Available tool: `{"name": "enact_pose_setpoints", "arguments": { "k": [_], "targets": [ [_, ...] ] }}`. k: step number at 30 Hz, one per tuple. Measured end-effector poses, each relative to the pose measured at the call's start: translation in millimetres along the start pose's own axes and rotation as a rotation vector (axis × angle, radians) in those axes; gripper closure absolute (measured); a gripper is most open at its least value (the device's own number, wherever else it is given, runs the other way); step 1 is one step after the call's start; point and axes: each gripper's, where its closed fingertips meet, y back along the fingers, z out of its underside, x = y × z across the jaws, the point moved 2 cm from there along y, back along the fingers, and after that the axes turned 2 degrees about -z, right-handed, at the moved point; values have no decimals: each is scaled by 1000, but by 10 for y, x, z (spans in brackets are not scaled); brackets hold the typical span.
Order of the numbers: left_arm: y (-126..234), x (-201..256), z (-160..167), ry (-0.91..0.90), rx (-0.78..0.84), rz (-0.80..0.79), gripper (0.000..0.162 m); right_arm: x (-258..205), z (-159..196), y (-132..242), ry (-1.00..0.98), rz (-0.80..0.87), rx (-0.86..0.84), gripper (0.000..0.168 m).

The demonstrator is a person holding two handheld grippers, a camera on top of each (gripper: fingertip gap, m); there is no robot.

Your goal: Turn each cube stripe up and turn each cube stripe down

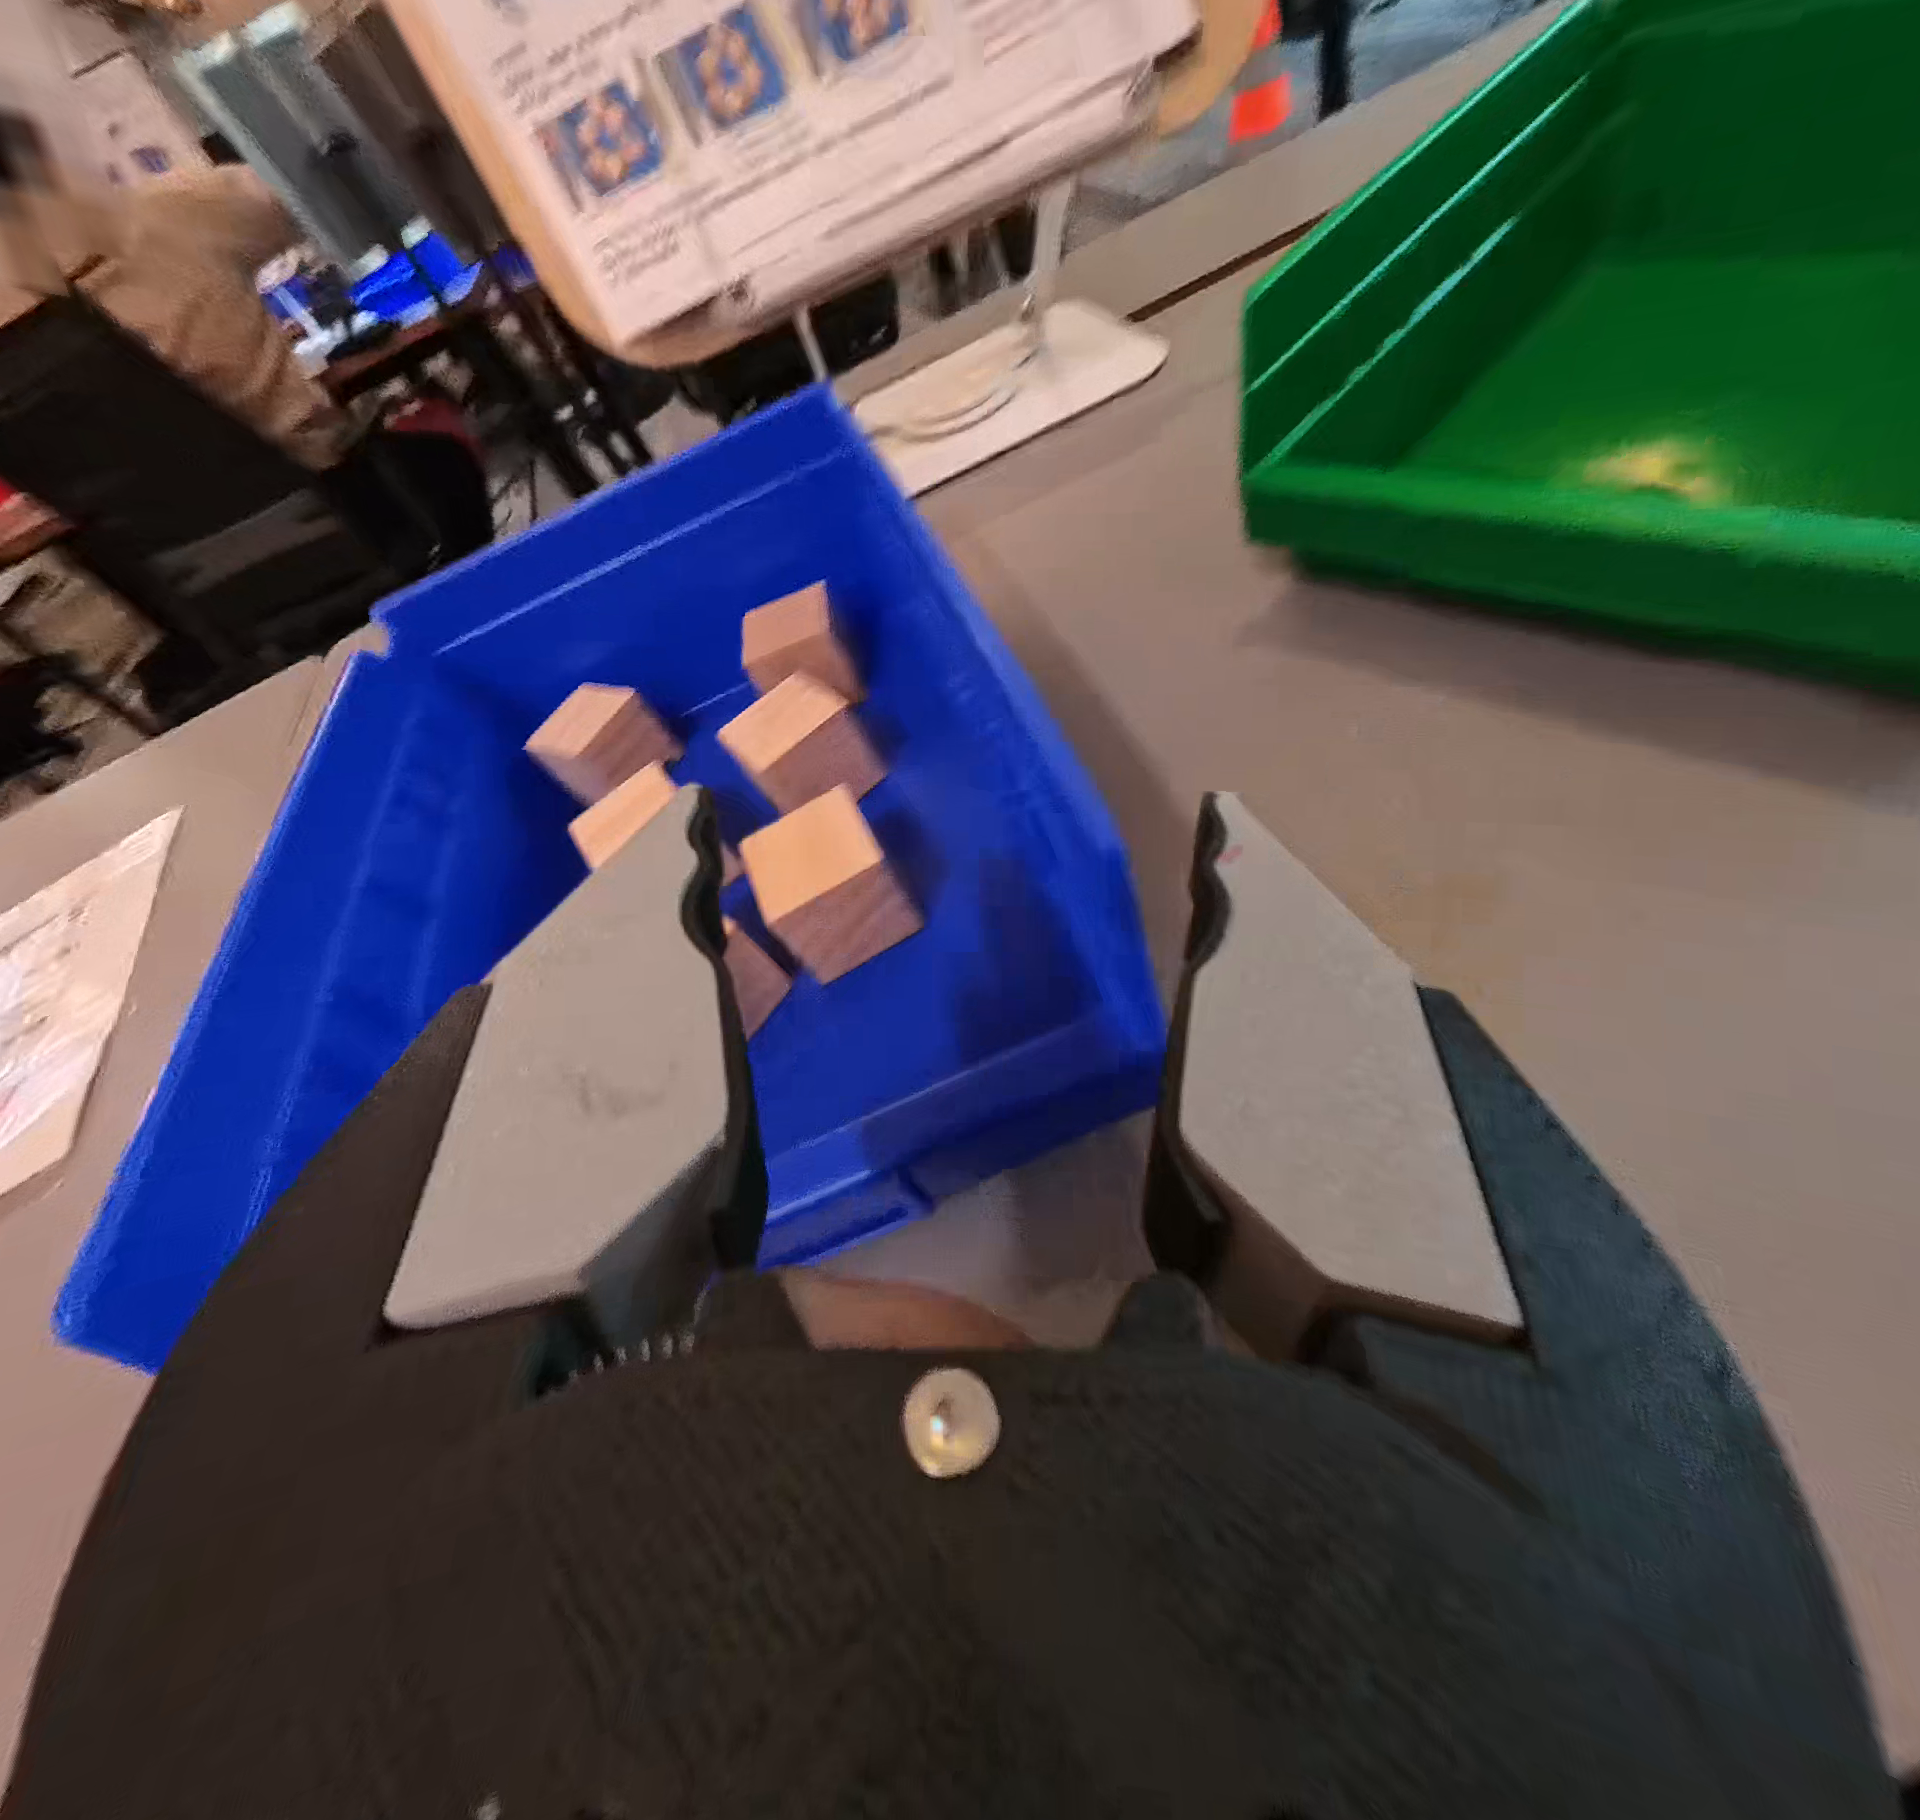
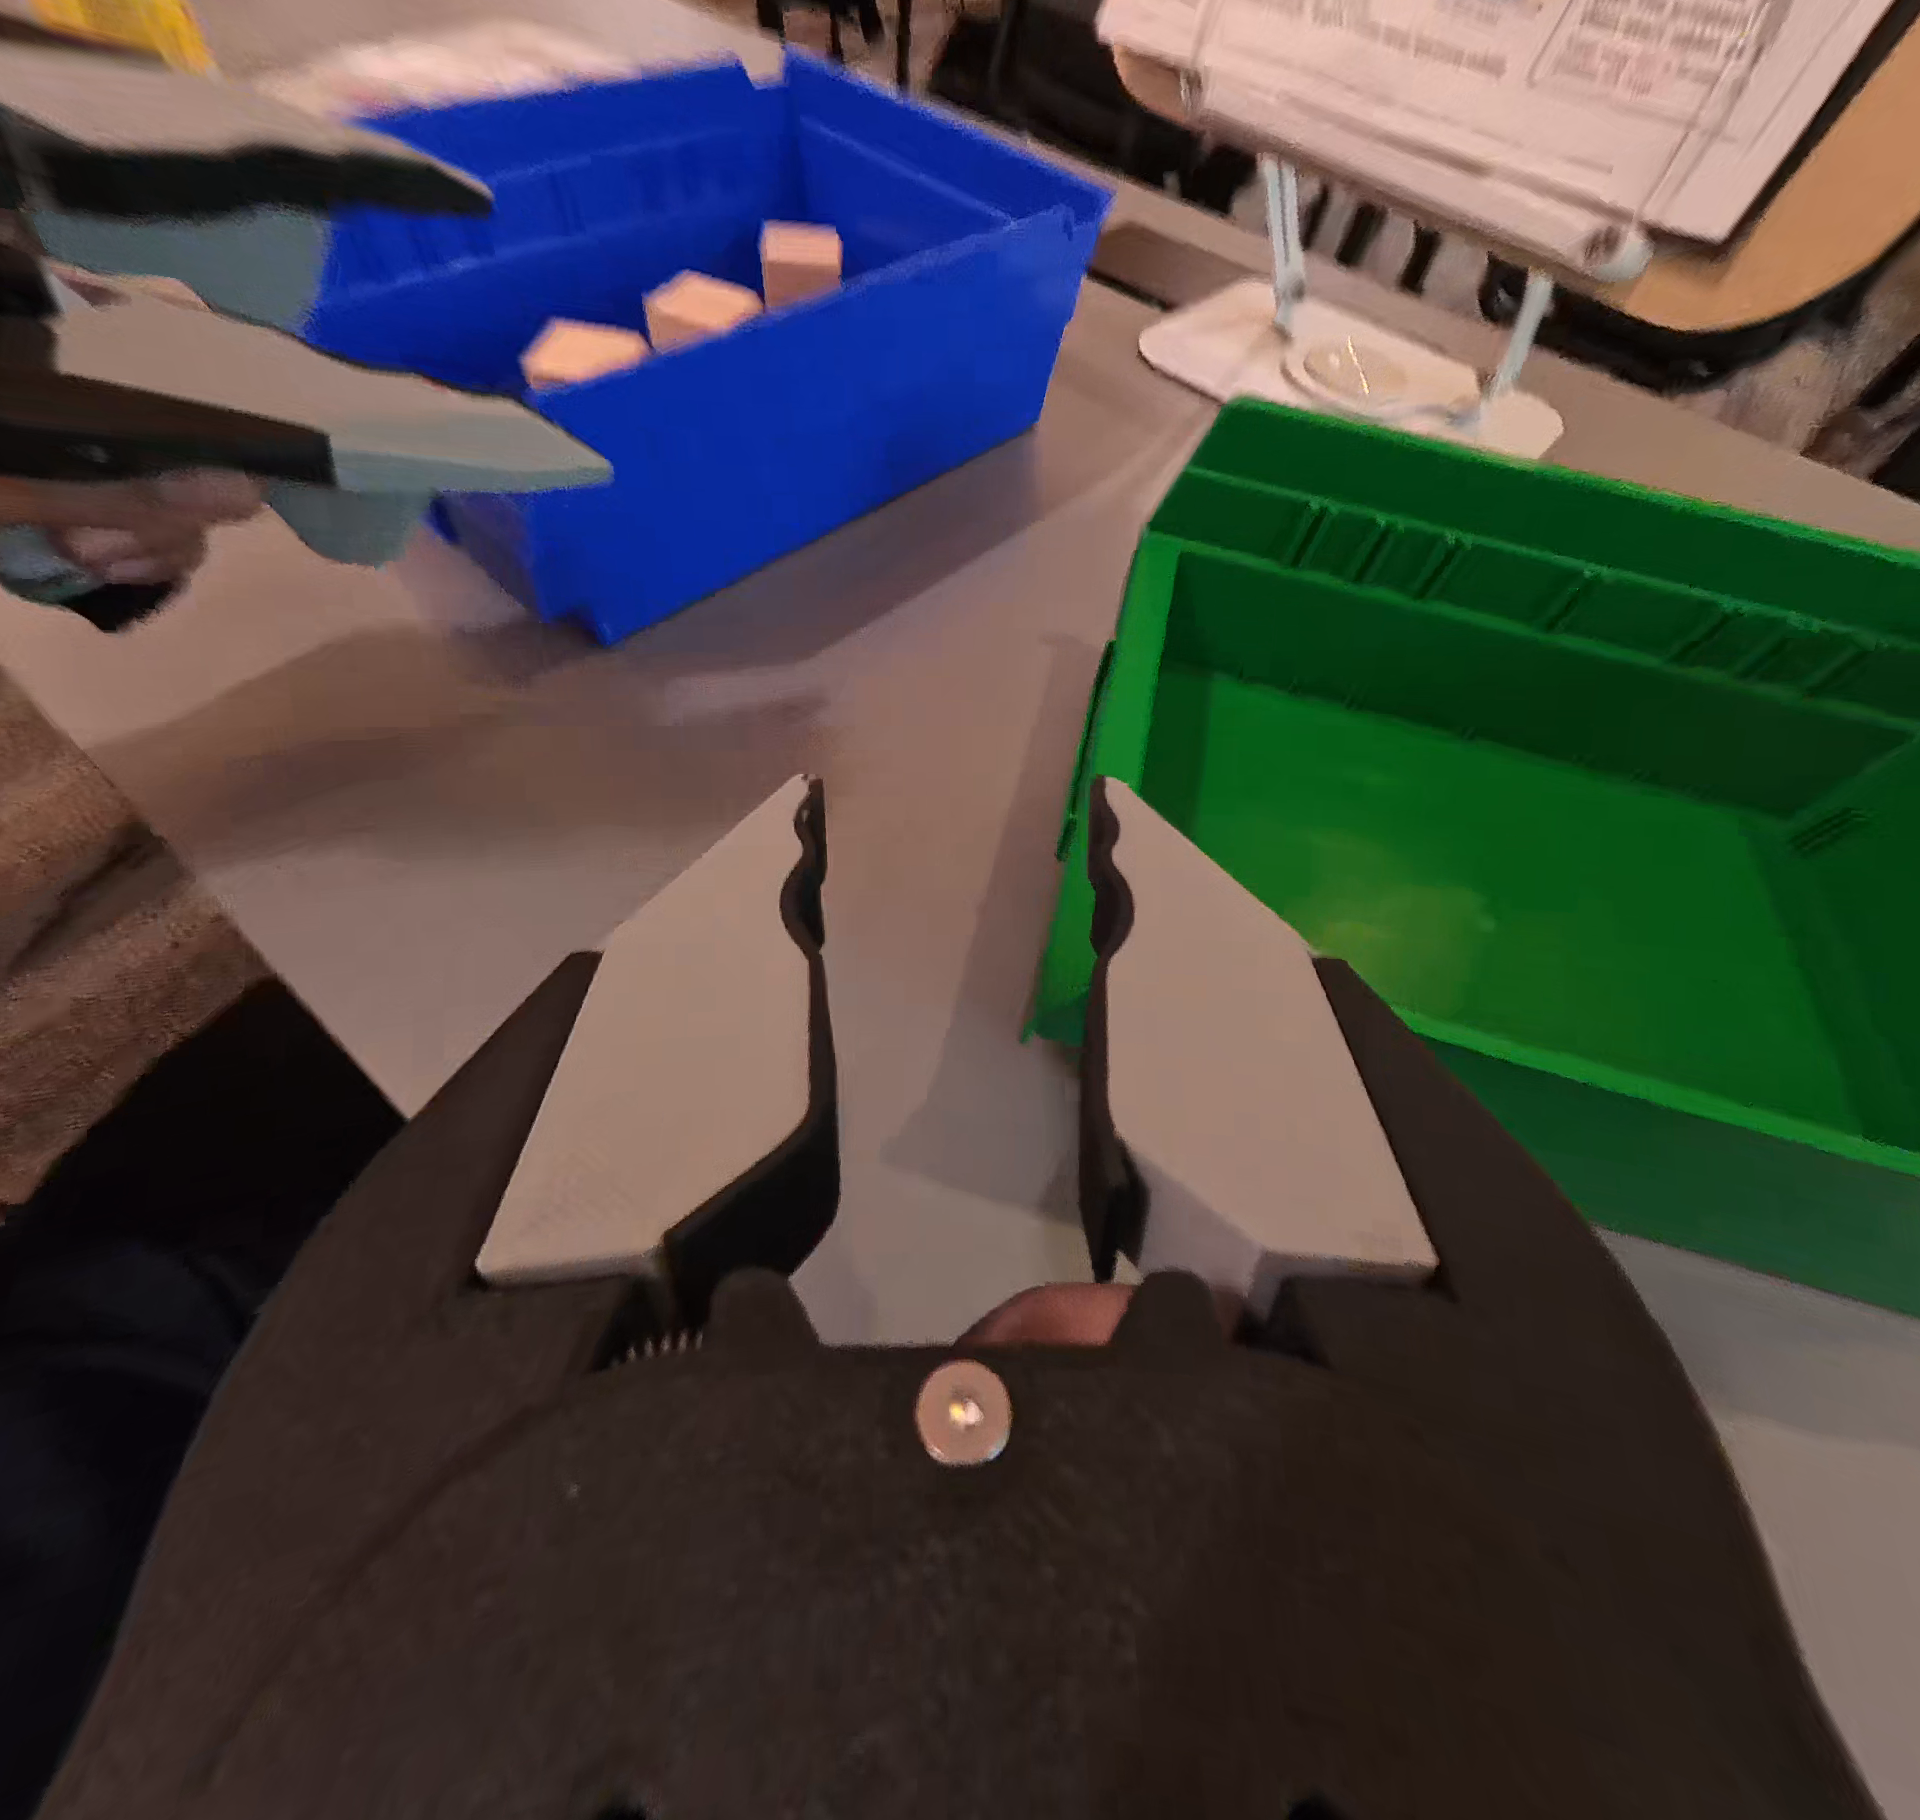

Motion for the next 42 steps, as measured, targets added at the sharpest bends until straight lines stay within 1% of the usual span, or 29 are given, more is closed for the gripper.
{"name": "enact_pose_setpoints", "arguments": {
  "k": [2,3,4,5,6,7,9,10,12,13,14,15,16,17,19,20,21,22,24,25,26,28,30,32,33,34,35,39,42],
  "targets": [
    [-150,-44,163,13,-62,3,73,155,179,-102,15,89,-144,119],
    [-230,-18,228,29,-86,26,72,266,231,-114,30,139,-174,123],
    [-304,20,285,39,-105,55,71,395,243,-65,52,201,-172,140],
    [-363,50,334,43,-123,82,73,511,278,2,64,240,-186,150],
    [-394,69,353,51,-130,108,80,593,335,75,52,241,-206,133],
    [-402,60,355,43,-132,112,89,667,387,164,22,225,-216,128],
    [-392,-8,368,-1,-132,84,124,931,510,403,-5,258,-247,116],
    [-384,-64,370,-10,-122,65,144,1112,577,533,-15,303,-261,121],
    [-378,-269,429,1,-130,-7,156,1504,729,776,-41,388,-300,125],
    [-371,-368,463,18,-132,-19,157,1706,800,898,-69,443,-316,128],
    [-366,-449,493,48,-132,-13,157,1850,864,993,-100,469,-331,125],
    [-363,-535,527,84,-131,-13,158,1926,903,1059,-143,473,-335,115],
    [-358,-638,566,112,-132,-29,158,1946,887,1104,-178,470,-313,98],
    [-348,-723,602,143,-129,-29,158,1914,820,1123,-186,464,-266,90],
    [-305,-843,655,199,-140,-26,158,1745,640,1083,-138,443,-165,90],
    [-282,-890,679,203,-146,-40,158,1595,551,1020,-114,400,-122,95],
    [-257,-928,700,202,-149,-63,158,1455,465,964,-96,370,-86,92],
    [-233,-957,719,195,-154,-91,158,1322,381,908,-84,349,-53,94],
    [-189,-989,743,182,-165,-153,158,933,222,715,-69,226,16,95],
    [-177,-989,746,175,-169,-178,158,732,182,576,-60,160,23,92],
    [-174,-975,743,157,-172,-193,158,596,179,421,-47,132,2,92],
    [-197,-924,714,134,-174,-197,158,491,192,86,-11,146,-40,93],
    [-237,-881,683,132,-176,-198,158,640,209,-183,17,258,-87,90],
    [-265,-840,652,136,-166,-199,158,890,271,-281,68,414,-148,108],
    [-273,-823,641,134,-162,-202,158,969,343,-288,89,451,-188,115],
    [-278,-813,636,129,-161,-207,158,969,413,-293,85,420,-209,114],
    [-283,-806,632,127,-162,-211,158,952,467,-275,67,370,-210,129],
    [-284,-783,621,130,-156,-205,158,1183,662,54,100,320,-270,139],
    [-291,-711,593,131,-157,-173,155,1419,754,207,39,215,-277,143]
  ]
}}
